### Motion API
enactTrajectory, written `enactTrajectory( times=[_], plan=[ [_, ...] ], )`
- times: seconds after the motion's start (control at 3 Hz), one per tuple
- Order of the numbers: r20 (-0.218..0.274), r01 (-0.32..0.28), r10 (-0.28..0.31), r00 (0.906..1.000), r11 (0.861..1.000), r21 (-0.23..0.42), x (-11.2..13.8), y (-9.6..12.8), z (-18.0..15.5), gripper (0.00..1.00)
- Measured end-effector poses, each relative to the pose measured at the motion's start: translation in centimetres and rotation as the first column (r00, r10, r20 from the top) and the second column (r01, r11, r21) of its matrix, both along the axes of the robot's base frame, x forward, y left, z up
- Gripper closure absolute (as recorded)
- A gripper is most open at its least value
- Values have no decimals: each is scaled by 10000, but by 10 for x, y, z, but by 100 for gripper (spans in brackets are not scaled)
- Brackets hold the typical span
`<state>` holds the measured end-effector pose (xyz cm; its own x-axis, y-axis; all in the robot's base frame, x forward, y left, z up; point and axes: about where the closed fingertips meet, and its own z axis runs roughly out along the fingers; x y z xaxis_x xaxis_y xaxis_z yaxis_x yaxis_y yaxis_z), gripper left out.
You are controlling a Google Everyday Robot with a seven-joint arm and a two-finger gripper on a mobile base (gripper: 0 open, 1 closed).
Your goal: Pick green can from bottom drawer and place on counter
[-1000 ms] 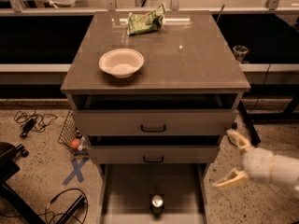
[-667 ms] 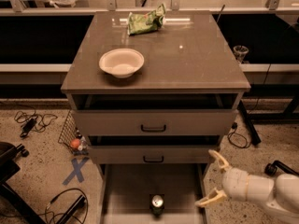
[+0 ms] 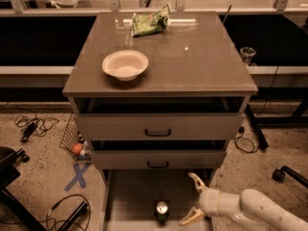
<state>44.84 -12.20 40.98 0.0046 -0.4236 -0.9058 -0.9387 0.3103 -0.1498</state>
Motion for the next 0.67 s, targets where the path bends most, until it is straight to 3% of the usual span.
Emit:
enactTrajectory(
  times=[0.33, 0.67],
  plan=[
    [-188, -150, 151, 9997, 9999, 68, 9, 21, -40, 0],
    [-243, -174, 178, 9995, 9998, 132, 9, 24, -44, 0]
  ],
)
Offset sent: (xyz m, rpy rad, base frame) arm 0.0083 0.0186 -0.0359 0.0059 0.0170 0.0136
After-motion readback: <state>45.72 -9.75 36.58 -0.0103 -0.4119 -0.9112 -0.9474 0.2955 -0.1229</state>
